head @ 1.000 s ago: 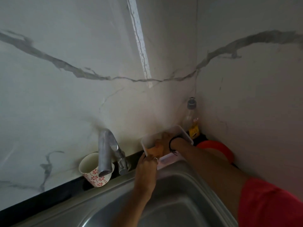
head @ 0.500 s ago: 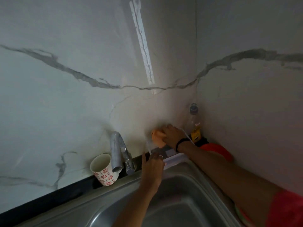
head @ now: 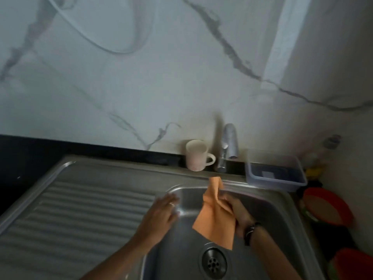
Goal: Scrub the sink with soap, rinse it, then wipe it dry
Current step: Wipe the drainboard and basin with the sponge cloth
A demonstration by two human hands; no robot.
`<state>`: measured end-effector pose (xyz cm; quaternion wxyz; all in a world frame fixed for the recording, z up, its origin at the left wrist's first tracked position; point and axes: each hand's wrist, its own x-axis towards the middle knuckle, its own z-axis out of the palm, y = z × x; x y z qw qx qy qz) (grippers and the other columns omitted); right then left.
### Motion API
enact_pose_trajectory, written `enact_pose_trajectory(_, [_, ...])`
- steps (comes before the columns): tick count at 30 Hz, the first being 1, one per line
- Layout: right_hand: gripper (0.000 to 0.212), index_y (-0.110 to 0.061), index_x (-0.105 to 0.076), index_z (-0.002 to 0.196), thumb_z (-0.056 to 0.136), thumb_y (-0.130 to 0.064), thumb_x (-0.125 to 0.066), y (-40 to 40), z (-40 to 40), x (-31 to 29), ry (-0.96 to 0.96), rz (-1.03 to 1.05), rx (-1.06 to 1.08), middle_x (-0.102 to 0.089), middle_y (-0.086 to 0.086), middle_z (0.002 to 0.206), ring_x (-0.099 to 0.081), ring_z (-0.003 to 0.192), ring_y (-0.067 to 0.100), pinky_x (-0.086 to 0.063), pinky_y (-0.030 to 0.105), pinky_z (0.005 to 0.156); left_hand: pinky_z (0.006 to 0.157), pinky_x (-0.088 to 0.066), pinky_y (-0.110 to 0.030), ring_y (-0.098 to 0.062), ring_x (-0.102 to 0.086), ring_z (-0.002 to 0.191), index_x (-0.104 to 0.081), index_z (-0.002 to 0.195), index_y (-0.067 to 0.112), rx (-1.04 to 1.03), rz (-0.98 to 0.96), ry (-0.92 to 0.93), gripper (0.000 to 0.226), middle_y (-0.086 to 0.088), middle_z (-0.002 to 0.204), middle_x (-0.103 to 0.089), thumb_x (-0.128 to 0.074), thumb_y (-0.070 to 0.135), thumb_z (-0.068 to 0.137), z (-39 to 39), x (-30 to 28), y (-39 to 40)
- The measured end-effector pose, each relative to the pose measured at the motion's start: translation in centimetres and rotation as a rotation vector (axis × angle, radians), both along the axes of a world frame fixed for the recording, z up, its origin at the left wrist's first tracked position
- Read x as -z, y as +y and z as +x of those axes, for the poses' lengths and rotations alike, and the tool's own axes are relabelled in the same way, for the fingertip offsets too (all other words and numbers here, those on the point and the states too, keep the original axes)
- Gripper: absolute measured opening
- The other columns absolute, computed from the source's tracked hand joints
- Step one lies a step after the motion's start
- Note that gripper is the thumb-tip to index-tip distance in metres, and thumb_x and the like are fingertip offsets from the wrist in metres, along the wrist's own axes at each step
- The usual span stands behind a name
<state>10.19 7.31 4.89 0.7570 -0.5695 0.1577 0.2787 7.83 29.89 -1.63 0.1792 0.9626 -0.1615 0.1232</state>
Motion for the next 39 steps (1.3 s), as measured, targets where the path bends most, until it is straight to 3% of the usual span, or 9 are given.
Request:
enact_pose_trajectory(5, [0.024, -0.008, -0.061, 0.081, 0.093, -0.018, -0.043, 11.0, 2.2, 0.6, 0.035, 0.001, -0.119, -0.068, 0.006, 0.059, -0.063, 0.048, 0.015, -0.051, 0.02, 0.05, 0.091, -0.039, -0.03, -0.034, -0.066, 0.099, -0.069, 0.104, 0.0, -0.294, 0.047, 0.171, 0.078, -0.017, 0.107, -0.068, -0.015, 0.055, 0.096, -2.3, -0.4, 13.0])
enact_pose_trajectory(8, [0.042, -0.007, -0.058, 0.076, 0.098, -0.032, -0.032, 17.8, 4.0, -0.5, 0.004, 0.022, -0.213, -0.061, 0.006, 0.051, -0.056, 0.039, 0.012, -0.045, 0.016, 0.042, 0.105, -0.036, -0.04, -0.033, -0.046, 0.127, -0.055, 0.125, -0.001, -0.412, -0.036, 0.212, 0.092, -0.018, 0.132, -0.053, -0.016, 0.071, 0.083, -2.1, -1.6, 18.4])
enact_pose_trajectory(12, [0.063, -0.006, -0.058, 0.119, 0.095, -0.055, -0.026, 27.4, 7.5, -0.6, -0.078, 0.077, -0.308, -0.07, 0.013, 0.098, -0.069, 0.082, 0.023, -0.056, 0.028, 0.071, 0.116, -0.005, -0.031, -0.017, -0.005, 0.145, -0.026, 0.145, 0.01, -0.548, -0.103, 0.261, 0.086, -0.006, 0.155, -0.017, -0.024, 0.067, 0.08, -1.6, -1.9, 24.6])
enact_pose_trajectory(14, [0.063, -0.003, -0.042, 0.136, 0.097, -0.05, -0.028, 32.7, 9.2, -0.1, -0.173, -0.074, -0.412, -0.055, 0.02, 0.128, -0.055, 0.114, 0.036, -0.044, 0.037, 0.098, 0.117, -0.002, -0.032, -0.016, 0.001, 0.145, -0.02, 0.147, 0.011, -0.593, -0.09, 0.292, 0.068, -0.005, 0.157, -0.01, -0.037, 0.05, 0.094, -0.9, -1.2, 27.7])
enact_pose_trajectory(17, [0.058, -0.011, -0.054, 0.125, 0.092, -0.056, -0.037, 39.8, 11.0, 0.9, -0.392, -0.367, -0.544, -0.055, 0.012, 0.12, -0.057, 0.103, 0.028, -0.043, 0.04, 0.093, 0.117, 0.0, -0.034, -0.018, 0.004, 0.145, -0.014, 0.148, 0.011, -0.64, -0.019, 0.332, 0.068, -0.008, 0.157, -0.006, -0.035, 0.048, 0.096, 0.3, 0.2, 31.4])
enact_pose_trajectory(20, [0.05, -0.025, -0.045, 0.131, 0.097, -0.052, -0.02, 46.0, 12.7, 1.9, -0.898, -0.991, -0.713, -0.047, 0.013, 0.12, -0.055, 0.105, 0.035, -0.043, 0.044, 0.088, 0.118, -0.001, -0.034, -0.018, 0.003, 0.145, -0.01, 0.149, 0.01, -0.651, 0.034, 0.363, 0.072, -0.009, 0.157, -0.004, -0.031, 0.053, 0.095, 1.1, 1.2, 33.9])
enact_pose_trajectory(26, [0.047, -0.023, -0.037, 0.133, 0.097, -0.05, -0.024, 54.6, 14.5, 6.4, -1.362, -1.452, -0.899, -0.048, 0.012, 0.121, -0.046, 0.108, 0.03, -0.037, 0.04, 0.085, 0.115, 0.007, -0.033, -0.018, 0.009, 0.144, 0.003, 0.148, 0.008, -0.666, 0.075, 0.419, 0.078, -0.009, 0.157, 0.004, -0.028, 0.055, 0.094, 2.2, 2.6, 37.2])
enact_pose_trajectory(31, [0.057, -0.023, -0.016, 0.146, 0.096, -0.05, -0.022, 54.7, 15.7, 10.6, -1.464, -1.449, -0.89, -0.034, 0.01, 0.137, -0.042, 0.111, 0.029, -0.032, 0.042, 0.091, 0.111, 0.013, -0.03, -0.018, 0.014, 0.143, 0.006, 0.147, 0.006, -0.644, 0.144, 0.445, 0.073, -0.009, 0.157, 0.008, -0.022, 0.051, 0.097, 2.1, 3.0, 38.7])
enact_pose_trajectory(39, [0.049, -0.032, -0.02, 0.147, 0.099, -0.03, -0.031, 53.6, 16.1, 10.2, -1.542, -1.204, -1.002, -0.032, -0.004, 0.144, -0.041, 0.112, 0.024, -0.031, 0.037, 0.089, 0.109, 0.017, -0.031, -0.018, 0.015, 0.143, 0.008, 0.147, 0.006, -0.61, 0.179, 0.495, 0.067, -0.009, 0.156, 0.01, -0.017, 0.046, 0.099, 2.3, 3.4, 39.1])
